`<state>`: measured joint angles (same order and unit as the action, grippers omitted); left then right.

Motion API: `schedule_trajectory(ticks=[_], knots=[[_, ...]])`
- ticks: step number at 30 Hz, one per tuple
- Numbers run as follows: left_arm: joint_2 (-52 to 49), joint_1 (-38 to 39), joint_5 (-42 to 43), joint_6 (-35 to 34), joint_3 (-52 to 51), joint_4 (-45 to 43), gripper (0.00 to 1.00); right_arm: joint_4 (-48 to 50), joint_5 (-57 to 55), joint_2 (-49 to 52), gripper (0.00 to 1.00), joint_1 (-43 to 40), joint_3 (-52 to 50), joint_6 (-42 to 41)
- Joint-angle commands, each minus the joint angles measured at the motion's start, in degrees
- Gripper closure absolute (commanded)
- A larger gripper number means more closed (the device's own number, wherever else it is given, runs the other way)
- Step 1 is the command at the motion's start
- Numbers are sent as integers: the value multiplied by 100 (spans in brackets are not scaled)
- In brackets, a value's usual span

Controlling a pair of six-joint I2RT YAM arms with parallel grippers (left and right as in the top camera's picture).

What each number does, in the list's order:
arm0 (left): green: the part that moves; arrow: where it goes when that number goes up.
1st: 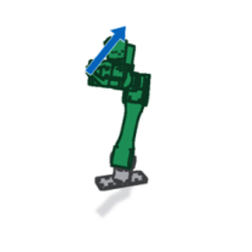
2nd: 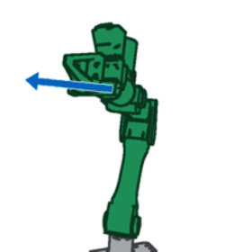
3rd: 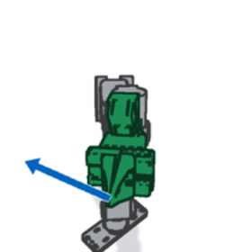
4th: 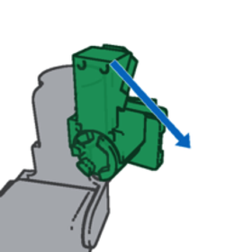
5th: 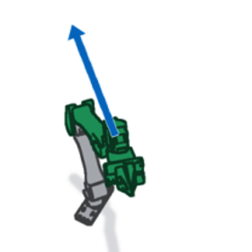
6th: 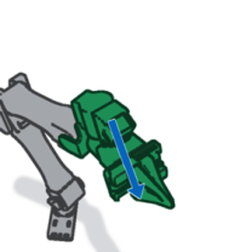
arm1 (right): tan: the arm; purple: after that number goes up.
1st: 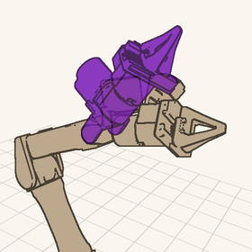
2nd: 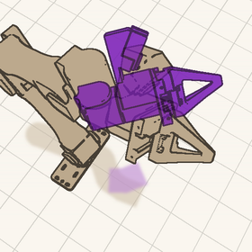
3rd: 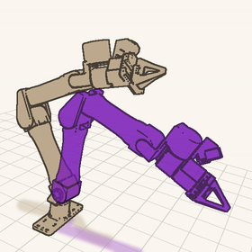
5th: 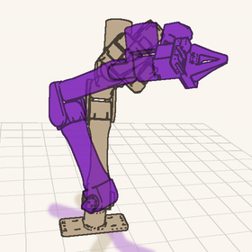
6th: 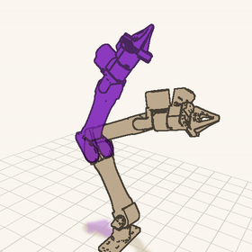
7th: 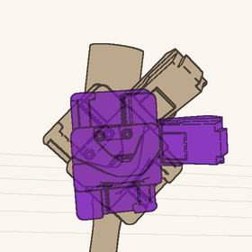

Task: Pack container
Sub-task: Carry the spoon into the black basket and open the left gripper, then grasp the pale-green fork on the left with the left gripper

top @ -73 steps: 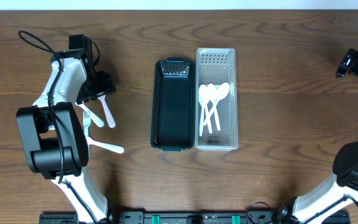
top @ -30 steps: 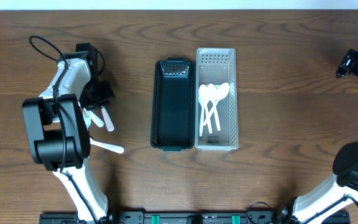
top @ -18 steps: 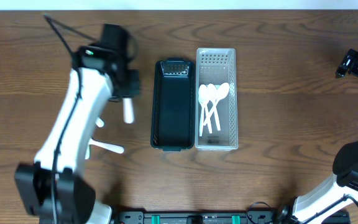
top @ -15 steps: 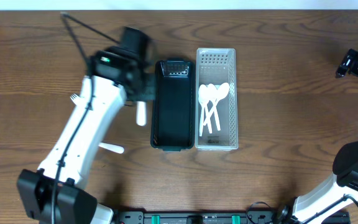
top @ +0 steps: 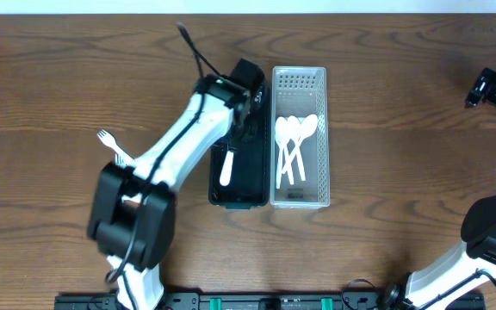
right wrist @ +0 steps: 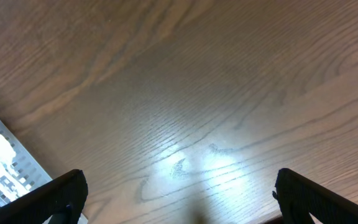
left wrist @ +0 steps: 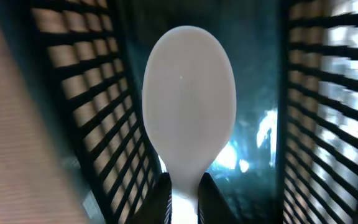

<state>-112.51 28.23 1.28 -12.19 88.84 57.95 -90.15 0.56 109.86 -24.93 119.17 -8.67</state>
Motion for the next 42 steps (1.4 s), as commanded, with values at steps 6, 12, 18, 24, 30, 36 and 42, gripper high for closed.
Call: schedule_trajectory(ticks=[6,12,18,24,30,36,42], knots=[[-326,-17,-31,136,2,-52,48,-7,57,-13,1,20,-26,61],[66,-15,-101,535,146,66,39,-4,57,-13,1,20,-26,61],[1110,-31,-632,614,496,549,39,11,55,-13,1,20,-26,61],[2376,-625,-1342,-37,494,761,21,15,55,-13,1,20,-26,61],[2667,-2262,-1250,-459,487,1185,13,-4,57,-13,1,20,-26,61],[2151,-3777,-446,590,385,1222,12,-42,55,-13,1,20,-26,61],[1408,-4583,-168,1628,-11,1261,12,-44,52,-13,1,20,-26,63]])
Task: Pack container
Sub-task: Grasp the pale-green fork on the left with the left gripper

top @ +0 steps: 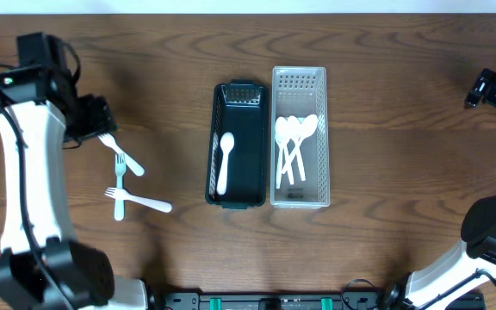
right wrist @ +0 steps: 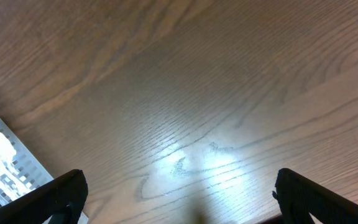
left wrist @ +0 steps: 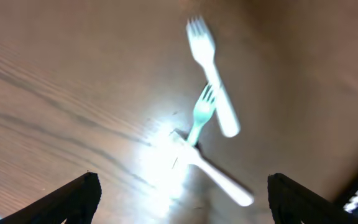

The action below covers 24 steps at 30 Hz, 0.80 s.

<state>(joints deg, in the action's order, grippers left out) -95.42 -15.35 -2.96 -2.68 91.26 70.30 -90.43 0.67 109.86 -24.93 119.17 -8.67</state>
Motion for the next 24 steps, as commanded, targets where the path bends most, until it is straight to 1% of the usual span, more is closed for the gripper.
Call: schedule_trajectory(ticks=[1,5,6,8,15,20,24], knots=[[-404,-278,256,721,-369,-24,12,-11,42,-13,1,20,-26,63],[-704,-304,304,890,-1010,-540,11,44,42,-13,1,20,-26,63],[-721,-271,369,949,-1198,-706,8,63,42,-13,1,20,-26,63],[-717,-210,402,953,-1545,-1021,7,85,42,-13,1,20,-26,66],[-717,-116,404,1016,-2688,-2081,5,59,42,-13,1,20,-26,66],[-723,-118,402,1060,-3161,-2750,6,26,44,-13,1,20,-26,66],[-734,-122,382,1075,-3187,-2959,6,-28,42,-13,1,20,-26,66]])
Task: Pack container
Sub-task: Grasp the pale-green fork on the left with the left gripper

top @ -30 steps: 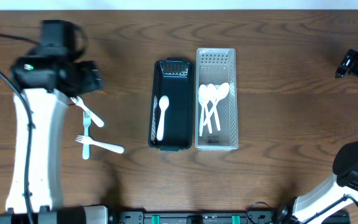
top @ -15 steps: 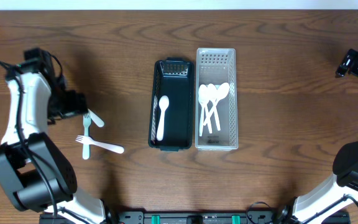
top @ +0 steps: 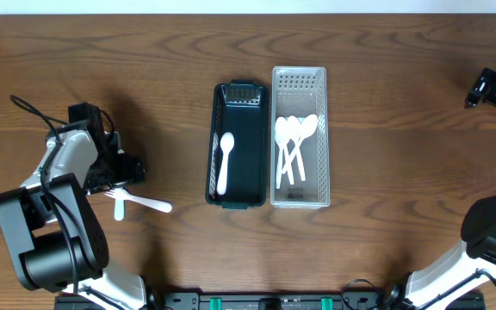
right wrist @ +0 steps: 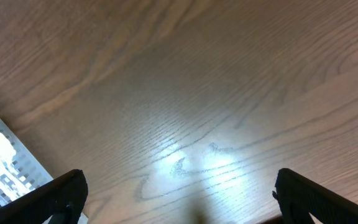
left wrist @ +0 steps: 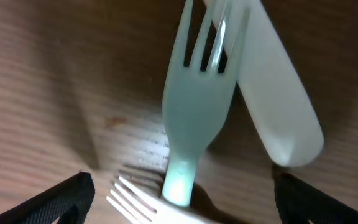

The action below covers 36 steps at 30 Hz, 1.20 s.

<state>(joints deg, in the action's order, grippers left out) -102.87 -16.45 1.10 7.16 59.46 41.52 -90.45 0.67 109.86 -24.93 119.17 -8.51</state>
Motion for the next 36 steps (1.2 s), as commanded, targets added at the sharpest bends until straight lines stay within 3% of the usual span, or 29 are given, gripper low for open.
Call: schedule_trajectory(ticks=[1,11,18,22,36], knots=[[11,-13,-24,109,-7,-118,6,-33,42,-13,1,20,-26,50],[-2,-24,-24,142,-7,-330,23,-50,42,-13,1,20,-26,50],[-101,-24,-22,142,-7,-348,44,-48,39,-13,1,20,-26,92],[-304,-24,-22,142,-7,-348,48,-52,42,-13,1,20,-26,92],[-654,-24,-24,142,-7,-354,74,-63,42,-13,1,20,-26,92]])
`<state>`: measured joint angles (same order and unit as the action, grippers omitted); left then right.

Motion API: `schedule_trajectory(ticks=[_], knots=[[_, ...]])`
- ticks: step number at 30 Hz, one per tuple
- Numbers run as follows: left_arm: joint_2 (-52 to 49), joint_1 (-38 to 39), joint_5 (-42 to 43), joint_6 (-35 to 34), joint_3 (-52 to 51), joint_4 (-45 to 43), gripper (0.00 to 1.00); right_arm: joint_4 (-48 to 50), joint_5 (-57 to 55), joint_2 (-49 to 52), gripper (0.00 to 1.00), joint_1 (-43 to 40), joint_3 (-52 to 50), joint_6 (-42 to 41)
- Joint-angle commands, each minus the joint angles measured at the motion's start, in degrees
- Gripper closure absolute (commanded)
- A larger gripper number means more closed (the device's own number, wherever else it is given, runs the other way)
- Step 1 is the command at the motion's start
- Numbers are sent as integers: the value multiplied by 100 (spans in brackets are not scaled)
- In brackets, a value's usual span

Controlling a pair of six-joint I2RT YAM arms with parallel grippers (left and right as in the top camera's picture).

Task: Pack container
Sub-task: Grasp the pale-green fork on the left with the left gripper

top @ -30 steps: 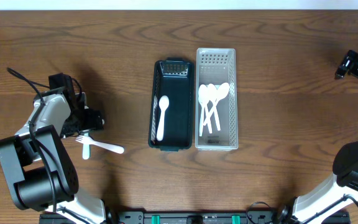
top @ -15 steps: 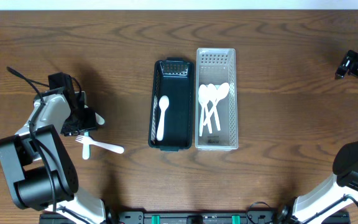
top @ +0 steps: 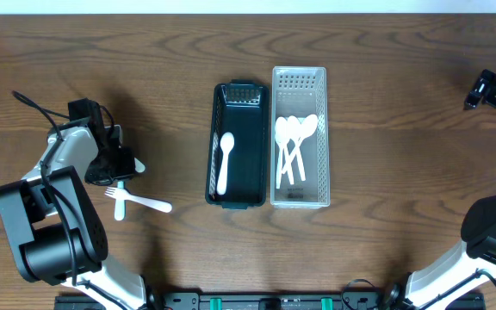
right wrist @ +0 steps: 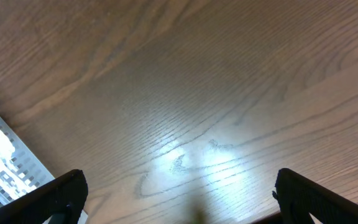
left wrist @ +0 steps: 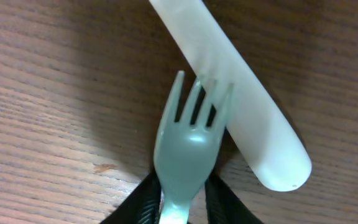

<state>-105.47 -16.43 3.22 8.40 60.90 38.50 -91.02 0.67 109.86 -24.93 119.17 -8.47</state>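
Observation:
My left gripper (top: 117, 165) is down at the table's left side, shut on the neck of a pale fork (left wrist: 188, 140) whose tines point away from the wrist camera. Its black fingers (left wrist: 143, 202) press on both sides of the neck. A second white fork's handle (left wrist: 241, 118) lies slantwise against those tines. A third fork (top: 145, 203) lies just in front. The black container (top: 215, 142) holds one white spoon (top: 224, 164). The clear container (top: 324, 138) holds several spoons (top: 293, 142). My right gripper (right wrist: 191, 199) hangs open over bare wood at the far right.
The two containers stand side by side mid-table. The clear container's corner shows at the left edge of the right wrist view. The table's far edge runs along the top of the overhead view.
My left gripper stood open around the pale fork and is now shut on its neck. The right arm has not moved.
My left gripper held a white spoon inside the black container. Then the spoon lay in that container and the gripper was open above the forks at the left. It then stood low and open around the pale fork, and now grips it.

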Motion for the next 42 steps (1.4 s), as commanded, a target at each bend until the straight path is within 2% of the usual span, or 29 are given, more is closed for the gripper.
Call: schedule_trajectory(ticks=[1,8,13,14,29,36,42], knots=[[-393,-26,-236,17,-151,-52,75,-7,42,-13,1,20,-26,87],[-369,-26,-258,13,-114,-50,81,-7,42,-13,1,20,-26,87],[-299,-26,-282,15,85,-20,81,-7,44,-13,1,20,-26,85],[-282,-26,-282,15,140,0,85,-9,42,-13,1,20,-26,85],[164,-4,-669,98,1224,723,86,-9,44,-13,1,20,-26,85],[791,264,-671,103,1821,927,85,-7,44,-13,1,20,-26,85],[1187,841,-669,101,2444,1233,85,-11,46,-13,1,20,-26,85]])
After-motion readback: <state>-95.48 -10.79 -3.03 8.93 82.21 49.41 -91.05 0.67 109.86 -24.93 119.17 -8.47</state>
